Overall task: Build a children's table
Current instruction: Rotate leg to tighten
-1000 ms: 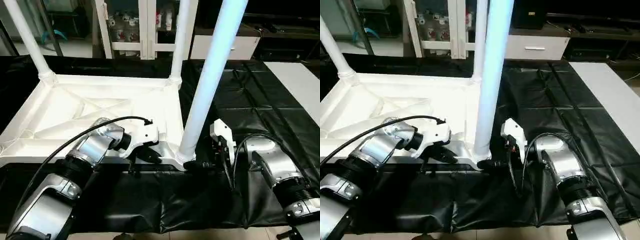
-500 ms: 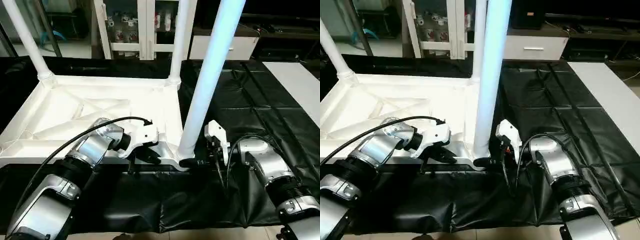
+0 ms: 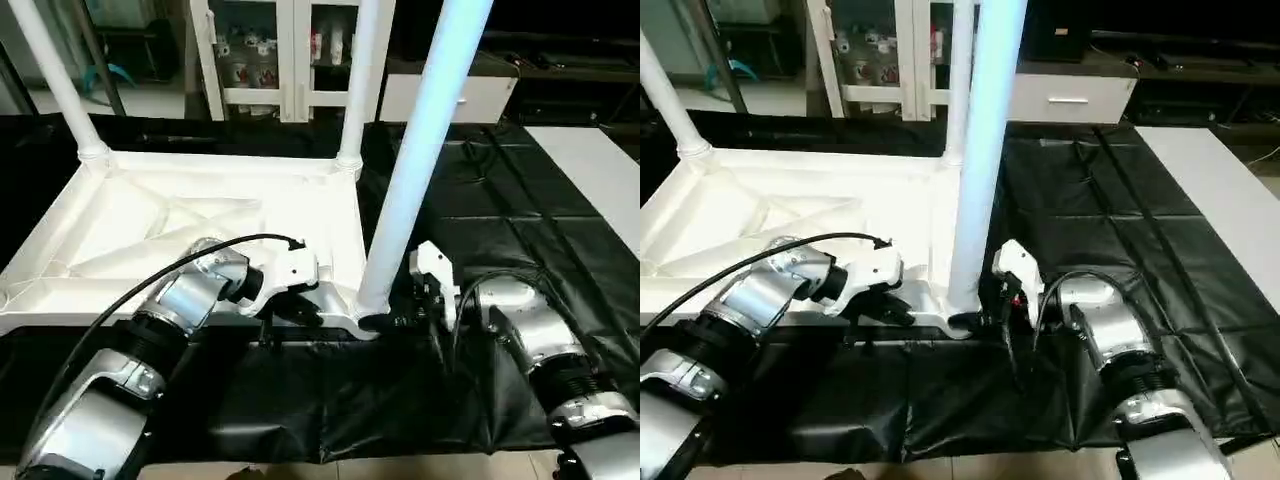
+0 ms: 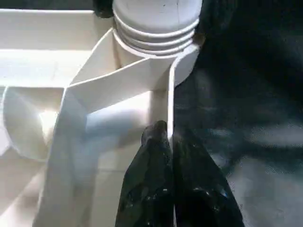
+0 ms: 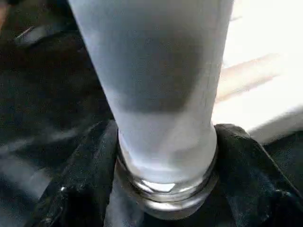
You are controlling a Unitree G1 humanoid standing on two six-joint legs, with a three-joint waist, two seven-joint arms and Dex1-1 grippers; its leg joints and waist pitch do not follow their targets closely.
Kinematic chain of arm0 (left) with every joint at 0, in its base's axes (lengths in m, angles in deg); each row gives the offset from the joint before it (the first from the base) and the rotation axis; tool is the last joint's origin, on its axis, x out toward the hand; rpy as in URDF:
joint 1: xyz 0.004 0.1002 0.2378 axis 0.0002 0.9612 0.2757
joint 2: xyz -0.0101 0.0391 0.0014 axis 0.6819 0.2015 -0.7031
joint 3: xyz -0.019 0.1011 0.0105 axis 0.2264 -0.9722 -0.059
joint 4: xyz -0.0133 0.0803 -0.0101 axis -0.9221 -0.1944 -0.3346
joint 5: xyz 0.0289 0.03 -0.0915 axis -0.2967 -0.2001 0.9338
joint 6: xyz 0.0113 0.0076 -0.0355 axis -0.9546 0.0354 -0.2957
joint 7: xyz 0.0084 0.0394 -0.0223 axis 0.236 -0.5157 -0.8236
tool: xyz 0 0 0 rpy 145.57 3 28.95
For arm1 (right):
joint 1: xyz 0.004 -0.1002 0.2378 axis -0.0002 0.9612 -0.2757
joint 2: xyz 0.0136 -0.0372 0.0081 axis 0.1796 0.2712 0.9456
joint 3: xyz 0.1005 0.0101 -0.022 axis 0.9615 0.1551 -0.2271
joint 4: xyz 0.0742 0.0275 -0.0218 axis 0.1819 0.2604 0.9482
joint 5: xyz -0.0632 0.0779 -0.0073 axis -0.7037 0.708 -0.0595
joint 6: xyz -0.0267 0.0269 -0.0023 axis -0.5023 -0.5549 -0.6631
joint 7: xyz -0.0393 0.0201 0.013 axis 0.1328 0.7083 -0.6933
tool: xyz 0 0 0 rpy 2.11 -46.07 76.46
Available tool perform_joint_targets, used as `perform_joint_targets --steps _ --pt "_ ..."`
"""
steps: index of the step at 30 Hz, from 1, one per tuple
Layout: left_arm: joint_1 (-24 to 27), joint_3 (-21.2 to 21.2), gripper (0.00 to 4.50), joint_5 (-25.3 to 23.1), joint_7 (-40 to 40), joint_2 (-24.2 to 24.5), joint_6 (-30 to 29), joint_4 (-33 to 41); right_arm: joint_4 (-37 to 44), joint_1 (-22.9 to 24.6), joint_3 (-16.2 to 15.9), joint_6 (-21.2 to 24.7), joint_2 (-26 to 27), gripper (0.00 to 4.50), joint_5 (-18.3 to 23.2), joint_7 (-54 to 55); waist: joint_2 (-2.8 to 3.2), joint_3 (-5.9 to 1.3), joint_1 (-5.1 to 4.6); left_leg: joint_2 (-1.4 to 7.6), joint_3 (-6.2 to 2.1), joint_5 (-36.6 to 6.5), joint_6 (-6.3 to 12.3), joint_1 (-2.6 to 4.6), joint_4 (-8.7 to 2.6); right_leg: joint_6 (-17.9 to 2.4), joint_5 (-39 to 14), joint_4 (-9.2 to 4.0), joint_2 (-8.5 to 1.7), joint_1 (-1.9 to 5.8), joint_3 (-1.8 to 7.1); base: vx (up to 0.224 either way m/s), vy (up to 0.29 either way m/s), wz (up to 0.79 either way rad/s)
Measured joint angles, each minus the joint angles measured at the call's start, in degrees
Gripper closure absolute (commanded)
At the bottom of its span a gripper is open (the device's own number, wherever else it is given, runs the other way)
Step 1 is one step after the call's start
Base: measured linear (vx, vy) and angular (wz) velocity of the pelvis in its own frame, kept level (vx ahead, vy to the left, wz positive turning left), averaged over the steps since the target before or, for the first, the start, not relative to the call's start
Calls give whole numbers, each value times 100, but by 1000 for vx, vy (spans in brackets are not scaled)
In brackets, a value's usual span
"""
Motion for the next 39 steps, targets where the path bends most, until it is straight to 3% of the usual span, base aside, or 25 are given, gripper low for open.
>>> perform_joint_targets --steps 4,10,20,25,29,30,36,39 --pt "-92 220 450 -5 654 -329 -206 -294 -305 0 430 -55 415 178 147 1075 -6 -1 -96 -3 -3 8 -11 2 -1 3 -1 -9 0 -5 3 0 0 0" --pt "-399 415 450 -120 1996 -919 -254 -950 -815 -265 702 -479 1038 178 -35 3169 8 -8 -217 -7 -7 10 -16 -1 -4 -2 4 -3 0 -10 3 0 0 0" --pt "-834 571 450 -289 3722 -1616 166 -1913 -1728 -942 971 -1066 1850 180 -475 6206 44 13 -215 -13 -9 9 -15 -25 -34 2 1 -21 1 -30 0 0 0 0" --pt "-839 581 450 -321 3818 -1637 350 -1988 -1894 -950 1044 -1409 1918 180 -534 6268 51 17 -189 -17 -10 9 -14 -40 -38 4 -1 -27 -2 -39 0 0 0 0" --pt "-835 617 450 -303 3715 -1600 447 -1968 -1943 -881 1149 -1732 1909 180 -464 6066 102 45 -169 -19 -10 8 -11 -52 -38 4 0 -26 -4 -48 -1 0 0 0" --pt "-830 627 450 -282 3678 -1584 467 -1960 -1942 -868 1143 -1779 1897 125 -471 6037 120 47 -165 -18 -10 9 -10 -57 -38 4 -1 -24 -4 -54 -2 0 0 0" --pt "-651 688 450 -101 3060 -1236 494 -1637 -1231 -593 807 -1795 1576 76 -565 5164 142 50 -235 -2 -13 35 22 -97 -31 5 0 8 4 -106 -13 0 0 0" --pt "-470 606 450 -65 2373 -1002 414 -1277 -767 -583 727 -1443 1295 51 -469 4197 140 51 -224 14 -12 38 24 -96 -27 5 0 11 8 -100 -30 0 0 0"
